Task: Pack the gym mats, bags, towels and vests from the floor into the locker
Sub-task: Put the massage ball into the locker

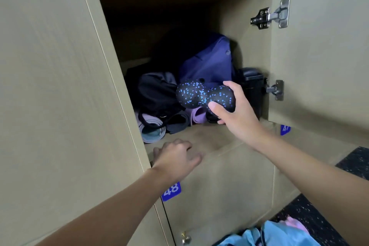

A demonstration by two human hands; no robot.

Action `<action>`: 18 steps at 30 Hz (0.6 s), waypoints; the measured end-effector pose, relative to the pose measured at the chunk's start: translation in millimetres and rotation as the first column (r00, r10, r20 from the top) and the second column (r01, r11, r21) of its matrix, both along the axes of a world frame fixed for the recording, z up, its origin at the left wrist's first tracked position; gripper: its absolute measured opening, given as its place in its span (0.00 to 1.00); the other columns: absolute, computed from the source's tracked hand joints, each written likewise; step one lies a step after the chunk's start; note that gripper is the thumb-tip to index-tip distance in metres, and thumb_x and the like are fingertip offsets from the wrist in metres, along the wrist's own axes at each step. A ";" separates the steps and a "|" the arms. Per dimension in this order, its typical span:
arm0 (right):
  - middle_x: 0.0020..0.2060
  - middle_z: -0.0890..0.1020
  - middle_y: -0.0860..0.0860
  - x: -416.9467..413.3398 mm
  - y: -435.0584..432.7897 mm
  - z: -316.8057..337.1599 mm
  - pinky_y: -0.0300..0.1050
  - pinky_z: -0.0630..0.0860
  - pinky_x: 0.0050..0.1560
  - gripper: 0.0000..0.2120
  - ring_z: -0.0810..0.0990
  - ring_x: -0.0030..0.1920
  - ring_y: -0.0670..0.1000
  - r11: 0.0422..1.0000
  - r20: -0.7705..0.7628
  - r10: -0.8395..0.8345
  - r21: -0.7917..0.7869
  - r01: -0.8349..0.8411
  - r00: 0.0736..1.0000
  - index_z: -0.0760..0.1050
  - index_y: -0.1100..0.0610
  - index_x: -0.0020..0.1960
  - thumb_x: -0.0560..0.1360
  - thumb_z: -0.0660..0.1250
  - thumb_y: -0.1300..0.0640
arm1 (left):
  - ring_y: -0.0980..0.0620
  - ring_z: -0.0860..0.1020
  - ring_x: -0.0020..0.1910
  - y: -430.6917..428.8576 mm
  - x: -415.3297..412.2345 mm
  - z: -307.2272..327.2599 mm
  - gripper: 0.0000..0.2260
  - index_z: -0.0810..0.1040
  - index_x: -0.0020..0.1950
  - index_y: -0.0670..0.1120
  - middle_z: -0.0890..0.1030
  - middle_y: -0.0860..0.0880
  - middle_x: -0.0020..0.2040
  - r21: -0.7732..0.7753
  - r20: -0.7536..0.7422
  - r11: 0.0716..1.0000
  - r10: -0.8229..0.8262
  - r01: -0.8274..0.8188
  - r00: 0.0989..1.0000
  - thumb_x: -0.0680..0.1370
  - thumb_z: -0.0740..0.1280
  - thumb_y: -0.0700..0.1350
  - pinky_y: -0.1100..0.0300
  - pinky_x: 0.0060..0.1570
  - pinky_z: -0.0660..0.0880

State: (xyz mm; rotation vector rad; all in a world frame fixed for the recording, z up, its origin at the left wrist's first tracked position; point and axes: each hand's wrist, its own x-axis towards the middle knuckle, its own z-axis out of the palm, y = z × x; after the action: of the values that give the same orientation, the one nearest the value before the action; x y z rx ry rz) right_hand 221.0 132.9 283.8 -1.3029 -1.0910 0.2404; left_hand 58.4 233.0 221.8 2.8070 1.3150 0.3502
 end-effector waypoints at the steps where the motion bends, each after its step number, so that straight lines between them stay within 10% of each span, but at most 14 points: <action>1: 0.62 0.73 0.52 1.0 7.9 3.6 0.50 0.82 0.52 0.30 0.81 0.53 0.52 1.000 0.006 0.021 0.008 -0.021 1.000 0.63 0.37 0.68 0.71 0.73 0.46 | 0.50 0.70 0.68 -1.0 1.0 -2.1 0.27 0.74 0.68 0.58 0.73 0.57 0.69 0.013 -0.011 1.000 0.012 -0.011 1.000 0.76 0.57 0.70 0.48 0.64 0.63; 5: 0.64 0.71 0.48 -2.1 33.0 12.9 0.31 0.75 0.48 0.32 0.76 0.57 0.42 0.990 0.015 0.144 -0.016 -0.143 0.990 0.62 0.36 0.70 0.73 0.72 0.53 | 0.50 0.67 0.69 -2.4 3.0 -6.9 0.29 0.72 0.70 0.59 0.72 0.58 0.70 0.038 -0.034 0.998 0.046 -0.045 0.998 0.75 0.56 0.73 0.47 0.65 0.61; 11: 0.63 0.71 0.47 -27.1 61.0 32.4 0.53 0.72 0.66 0.37 0.75 0.61 0.48 0.977 0.144 0.212 0.007 -0.215 0.967 0.61 0.34 0.71 0.68 0.75 0.50 | 0.52 0.65 0.69 -3.6 4.8 -6.2 0.29 0.72 0.70 0.58 0.72 0.59 0.69 0.033 -0.011 0.997 0.063 -0.063 0.998 0.74 0.58 0.72 0.50 0.66 0.59; 18: 0.60 0.69 0.51 -37.7 100.8 63.5 0.38 0.66 0.62 0.36 0.71 0.57 0.47 0.977 0.203 0.170 0.091 -0.192 0.964 0.62 0.43 0.74 0.72 0.76 0.52 | 0.53 0.66 0.68 -3.2 8.6 -7.4 0.44 0.72 0.69 0.59 0.73 0.59 0.67 0.084 -0.002 0.994 0.074 -0.074 0.997 0.61 0.44 0.76 0.51 0.68 0.59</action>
State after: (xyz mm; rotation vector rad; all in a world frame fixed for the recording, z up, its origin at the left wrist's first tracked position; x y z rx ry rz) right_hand 183.3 233.7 347.3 -1.1458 -1.3741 0.1885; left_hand 67.0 229.8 214.5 2.8336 1.4420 0.4098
